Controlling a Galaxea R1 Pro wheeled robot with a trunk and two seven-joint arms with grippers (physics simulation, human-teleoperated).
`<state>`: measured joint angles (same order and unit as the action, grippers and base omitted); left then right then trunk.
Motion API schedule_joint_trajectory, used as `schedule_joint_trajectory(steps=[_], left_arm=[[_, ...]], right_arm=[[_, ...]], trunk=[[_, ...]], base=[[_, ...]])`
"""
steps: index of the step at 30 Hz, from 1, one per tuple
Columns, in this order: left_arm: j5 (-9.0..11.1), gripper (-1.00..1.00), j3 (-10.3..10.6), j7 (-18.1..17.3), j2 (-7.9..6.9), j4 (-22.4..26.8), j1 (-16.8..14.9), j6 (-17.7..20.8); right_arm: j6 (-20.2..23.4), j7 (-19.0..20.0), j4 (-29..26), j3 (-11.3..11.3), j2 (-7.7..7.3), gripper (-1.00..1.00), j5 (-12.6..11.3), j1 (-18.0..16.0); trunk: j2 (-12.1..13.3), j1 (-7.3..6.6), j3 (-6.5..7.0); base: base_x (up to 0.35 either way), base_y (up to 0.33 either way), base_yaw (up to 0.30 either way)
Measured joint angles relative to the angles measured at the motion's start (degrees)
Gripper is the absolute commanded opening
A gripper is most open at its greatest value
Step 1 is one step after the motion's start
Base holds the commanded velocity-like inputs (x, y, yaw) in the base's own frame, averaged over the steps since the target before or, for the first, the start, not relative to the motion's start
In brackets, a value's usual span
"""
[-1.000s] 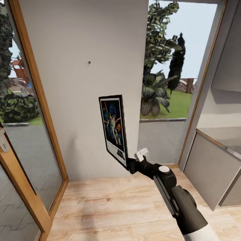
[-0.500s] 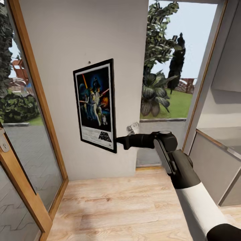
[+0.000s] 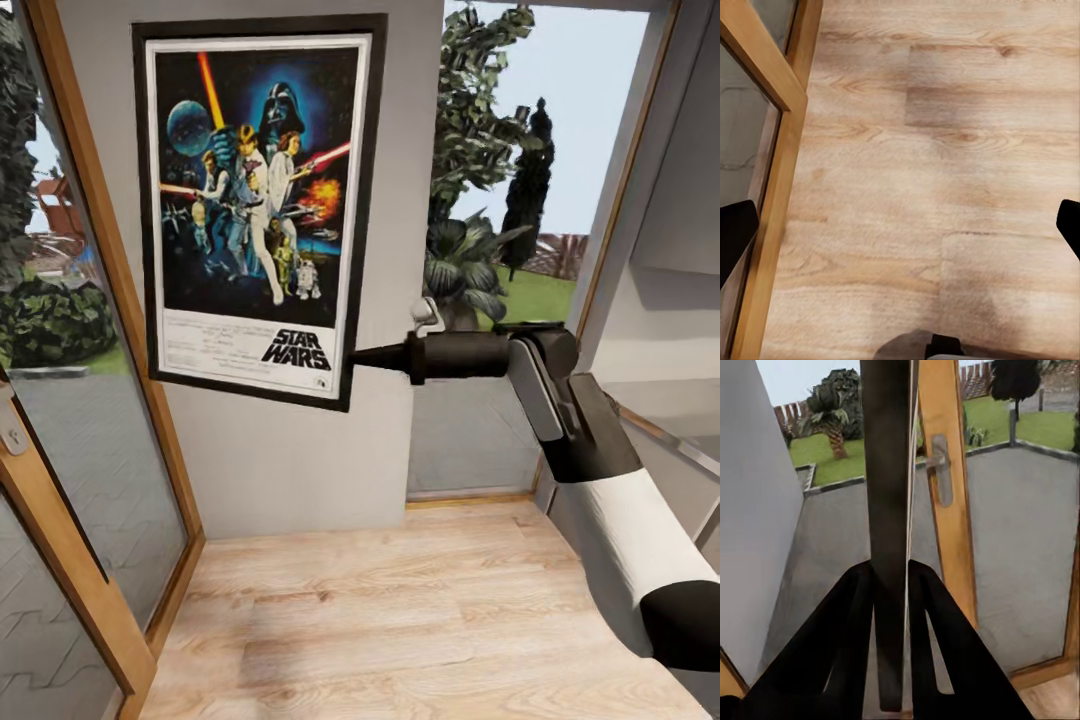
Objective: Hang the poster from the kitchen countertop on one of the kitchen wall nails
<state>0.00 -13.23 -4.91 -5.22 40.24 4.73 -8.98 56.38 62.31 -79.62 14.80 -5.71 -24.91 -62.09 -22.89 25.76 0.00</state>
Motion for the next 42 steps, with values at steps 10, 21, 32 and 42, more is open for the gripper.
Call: schedule_joint_trajectory(steps=[10, 21, 32, 42], left_arm=[[0.0, 1.00, -0.1, 0.0, 0.00, 0.2, 0.0, 0.0], [0.1, 1.00, -0.2, 0.0, 0.00, 0.2, 0.0, 0.0], [0.1, 1.00, -0.2, 0.0, 0.00, 0.2, 0.0, 0.0], [0.1, 1.00, -0.3, 0.0, 0.00, 0.2, 0.0, 0.0]], right_arm=[[0.4, 1.0, 6.2, 0.6, -3.29, -1.00, 0.6, -6.3], [0.6, 1.0, 8.9, 4.1, -5.29, -1.00, 0.5, -7.4], [0.7, 2.2, 7.7, 4.5, -5.27, -1.00, 0.2, -7.5], [0.5, 5.4, 6.7, 4.5, -5.22, -1.00, 0.4, -9.4]], trunk=[[0.0, 0.00, 0.00], [0.0, 0.00, 0.00], [0.0, 0.00, 0.00], [0.0, 0.00, 0.00]], base=[[0.000, 0.000, 0.000], [0.000, 0.000, 0.000], [0.000, 0.000, 0.000], [0.000, 0.000, 0.000]])
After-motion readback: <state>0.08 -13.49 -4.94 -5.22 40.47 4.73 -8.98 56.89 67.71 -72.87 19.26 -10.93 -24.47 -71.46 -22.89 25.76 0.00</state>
